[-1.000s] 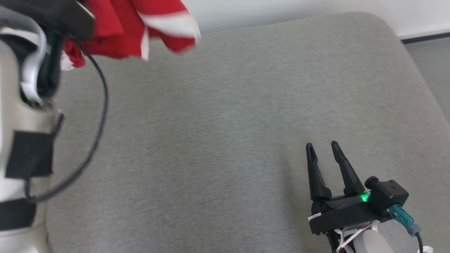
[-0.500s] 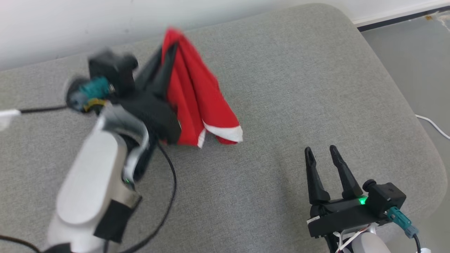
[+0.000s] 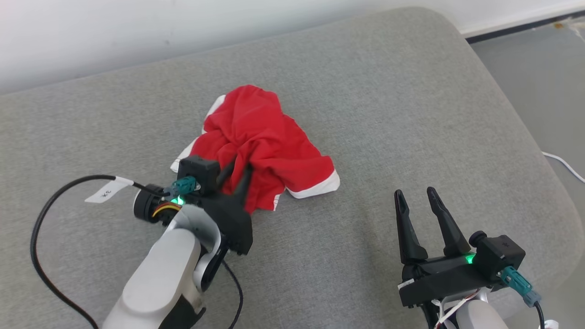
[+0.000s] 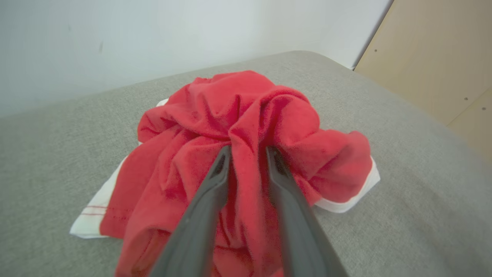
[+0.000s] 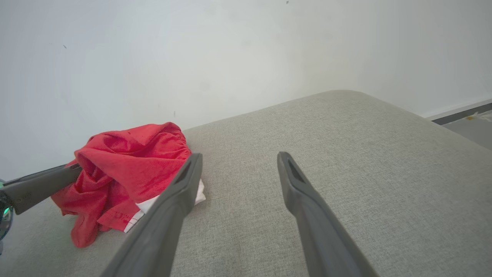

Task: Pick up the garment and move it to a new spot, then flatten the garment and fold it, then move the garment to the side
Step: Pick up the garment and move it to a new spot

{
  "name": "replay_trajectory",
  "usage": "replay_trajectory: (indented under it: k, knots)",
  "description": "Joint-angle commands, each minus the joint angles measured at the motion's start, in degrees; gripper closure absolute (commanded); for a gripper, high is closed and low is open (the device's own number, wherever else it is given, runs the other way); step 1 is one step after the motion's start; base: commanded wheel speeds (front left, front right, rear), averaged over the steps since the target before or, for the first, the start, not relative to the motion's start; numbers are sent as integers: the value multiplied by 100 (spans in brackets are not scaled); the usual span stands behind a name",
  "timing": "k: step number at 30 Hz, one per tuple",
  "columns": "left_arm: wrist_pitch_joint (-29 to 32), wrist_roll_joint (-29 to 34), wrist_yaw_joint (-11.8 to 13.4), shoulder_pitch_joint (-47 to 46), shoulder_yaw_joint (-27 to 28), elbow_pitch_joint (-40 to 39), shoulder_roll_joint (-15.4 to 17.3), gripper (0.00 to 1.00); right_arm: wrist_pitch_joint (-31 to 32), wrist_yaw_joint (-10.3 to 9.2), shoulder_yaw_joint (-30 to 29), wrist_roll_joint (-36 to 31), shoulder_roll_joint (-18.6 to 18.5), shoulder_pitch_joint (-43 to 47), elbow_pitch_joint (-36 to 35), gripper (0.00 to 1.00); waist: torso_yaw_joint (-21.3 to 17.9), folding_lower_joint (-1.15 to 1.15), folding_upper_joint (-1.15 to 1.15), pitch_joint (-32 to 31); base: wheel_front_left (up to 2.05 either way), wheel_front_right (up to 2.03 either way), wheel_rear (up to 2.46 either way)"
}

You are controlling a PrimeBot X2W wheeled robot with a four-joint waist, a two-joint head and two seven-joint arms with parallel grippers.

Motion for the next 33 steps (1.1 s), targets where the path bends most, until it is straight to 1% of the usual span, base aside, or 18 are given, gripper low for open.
replay_trajectory:
  k: [1,2,7,10,12,16,21,23,25,29,33]
  knots:
    - [-188,-25,-29,-154,-45,29,-58,0,-4,20,-16,-58,-4,86,11,0,163,0,0,-127,0,0,0]
    - [-188,-25,-29,-154,-45,29,-58,0,-4,20,-16,-58,-4,86,11,0,163,0,0,-127,0,0,0]
    - [-516,-245,-40,-182,-17,-156,-107,0,-4,20,-115,-92,-3,201,32,0,442,0,0,-374,0,0,0]
    - [-769,-265,-20,-105,48,-337,41,0,-4,20,-146,-115,-5,282,35,0,606,0,0,-519,0,0,0]
    - [-936,-306,38,33,138,-452,135,0,-4,20,-159,-145,-3,353,25,0,704,0,0,-621,0,0,0]
    - [-1226,-327,224,301,382,-710,340,0,-4,20,-225,-200,-4,413,34,0,894,0,0,-799,0,0,0]
    - [-1403,-248,533,762,731,-1003,638,0,-4,20,-300,-276,-4,482,37,0,1091,0,0,-934,0,0,0]
    - [-1438,-181,639,984,884,-1149,736,0,-4,20,-329,-287,-5,510,30,0,1146,0,0,-987,0,0,0]
    - [-1452,52,770,1221,974,-1345,865,0,-4,20,-362,-307,-4,577,26,0,1204,0,0,-1040,0,0,0]
    - [-1447,288,952,1879,1311,-1861,862,0,-4,20,-360,-334,-6,632,33,0,1280,0,0,-1123,0,0,0]
    - [-1448,464,1040,2477,1602,-2137,800,0,-4,20,-362,-358,-4,748,31,0,1351,0,0,-1184,0,0,0]
